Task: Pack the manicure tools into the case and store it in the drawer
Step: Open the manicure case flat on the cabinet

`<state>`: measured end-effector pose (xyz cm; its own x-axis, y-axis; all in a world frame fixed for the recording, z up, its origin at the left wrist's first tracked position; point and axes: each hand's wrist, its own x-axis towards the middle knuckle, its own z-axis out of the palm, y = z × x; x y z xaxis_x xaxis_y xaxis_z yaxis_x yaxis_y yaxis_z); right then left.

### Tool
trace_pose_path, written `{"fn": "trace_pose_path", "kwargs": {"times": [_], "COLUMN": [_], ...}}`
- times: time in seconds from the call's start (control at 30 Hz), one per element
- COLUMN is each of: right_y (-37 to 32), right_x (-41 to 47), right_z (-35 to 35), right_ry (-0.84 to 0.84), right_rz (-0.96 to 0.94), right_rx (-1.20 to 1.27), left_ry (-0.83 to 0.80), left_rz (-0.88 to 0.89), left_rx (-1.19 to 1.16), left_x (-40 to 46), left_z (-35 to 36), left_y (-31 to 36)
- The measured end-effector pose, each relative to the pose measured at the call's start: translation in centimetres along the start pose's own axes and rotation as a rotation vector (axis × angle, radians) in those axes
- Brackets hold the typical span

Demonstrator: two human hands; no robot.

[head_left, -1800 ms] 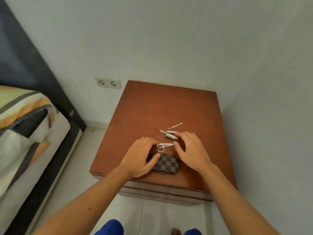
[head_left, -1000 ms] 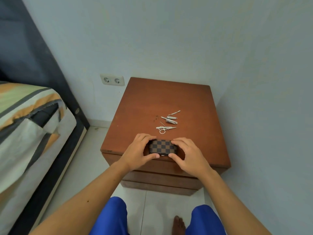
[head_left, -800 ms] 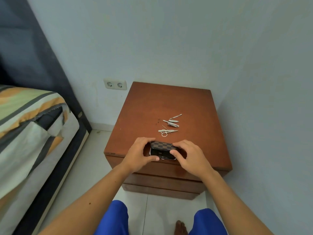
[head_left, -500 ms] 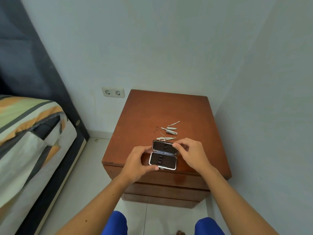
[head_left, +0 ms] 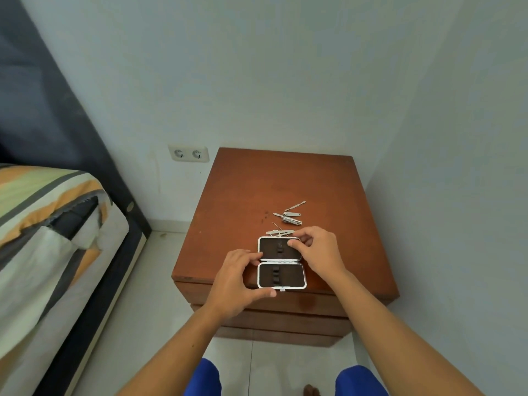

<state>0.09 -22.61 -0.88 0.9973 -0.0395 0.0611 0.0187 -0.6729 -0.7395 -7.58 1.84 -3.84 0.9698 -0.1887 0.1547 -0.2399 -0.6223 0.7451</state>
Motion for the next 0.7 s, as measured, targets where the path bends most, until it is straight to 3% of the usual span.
{"fn": "trace_pose_path", "kwargs": {"times": [0.13,0.4,0.53,0.7], "right_y": [0.4,0.8,0.7,-0.5], "right_x": [-1.2,-5.9,-8.4,-9.0], "right_z": [0.0,-2.2,-2.6,-1.7], "right_ry": [0.045,-0.072,0.017,-0.003], "right_rz": [-0.034,-0.058,0.028,0.137], "right_rx": [0.010,-0.059,-0.102,-0.113], "left_ry": [-0.031,-0.066,-0.079,-0.049], "left_rz": [0.019,0.097,-0.024,-0.151], "left_rx": [0.035,0.188,0.311,0.226], "left_x": [0.0,2.8,6.1,7.5], "left_z": [-0.3,-3.2,-3.8,-2.9], "left_y": [0.1,1.1,1.5,1.9]}}
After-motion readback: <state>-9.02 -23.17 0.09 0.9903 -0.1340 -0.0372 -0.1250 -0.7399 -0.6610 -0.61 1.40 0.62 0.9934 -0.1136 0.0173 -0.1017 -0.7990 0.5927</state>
